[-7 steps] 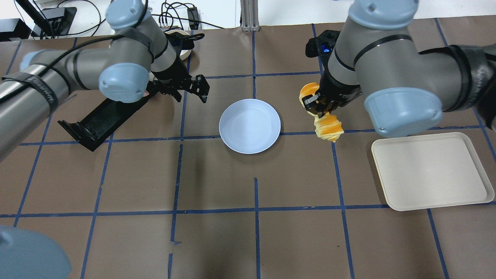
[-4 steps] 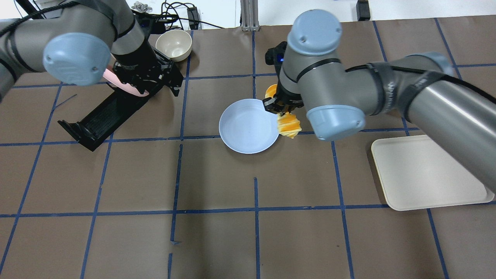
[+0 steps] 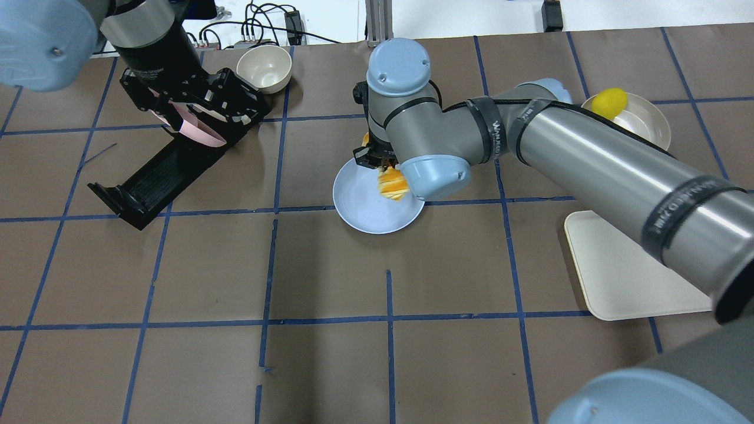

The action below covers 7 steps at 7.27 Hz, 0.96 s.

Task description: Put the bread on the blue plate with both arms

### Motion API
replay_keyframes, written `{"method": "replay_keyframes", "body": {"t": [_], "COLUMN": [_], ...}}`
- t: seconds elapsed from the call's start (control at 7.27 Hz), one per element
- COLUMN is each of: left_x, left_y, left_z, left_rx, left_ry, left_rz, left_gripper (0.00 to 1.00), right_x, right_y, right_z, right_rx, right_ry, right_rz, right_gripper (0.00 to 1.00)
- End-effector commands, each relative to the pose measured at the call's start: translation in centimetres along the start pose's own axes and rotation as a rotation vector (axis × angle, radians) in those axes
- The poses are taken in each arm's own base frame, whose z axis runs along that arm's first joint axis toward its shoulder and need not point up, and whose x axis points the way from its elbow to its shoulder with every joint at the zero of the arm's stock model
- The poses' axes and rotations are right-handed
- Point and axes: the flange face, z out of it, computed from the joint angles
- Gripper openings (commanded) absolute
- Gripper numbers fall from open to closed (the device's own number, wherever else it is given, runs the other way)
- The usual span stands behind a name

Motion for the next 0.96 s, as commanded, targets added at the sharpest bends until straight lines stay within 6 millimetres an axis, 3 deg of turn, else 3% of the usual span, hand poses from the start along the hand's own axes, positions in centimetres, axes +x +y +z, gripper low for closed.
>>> {"method": "replay_keyframes", "body": {"t": [0.0,0.28,0.41,0.55,0.83], "left_x": [-1.31,-1.09,-1.03,-0.95,-1.05], "left_y": [0.08,0.61,0.84,0.85,0.91], "left_z": [-0.77,-1.0,-1.03,-0.76,-0.76], "left_rx": [0.002,0.009,0.012,0.009,0.008], "left_ry": [0.001,0.014,0.015,0.015,0.012], "left_rz": [-0.026,-0.035,-0.035,-0.034,-0.034], "left_gripper": [1.0,1.0,1.0,1.0,1.0], "right_x": [-0.07,0.06,0.22,0.46,0.4], "right_y": [0.32,0.73,0.75,0.62,1.01], "right_z": [2.13,2.6,2.77,2.74,2.41], "right_rx": [-0.033,-0.053,-0.061,-0.062,-0.109], "right_ry": [0.004,0.005,0.002,-0.004,0.001], "right_rz": [-0.012,-0.016,-0.013,-0.009,-0.011], "right_gripper": [0.01,0.03,0.62,0.99,1.0]}}
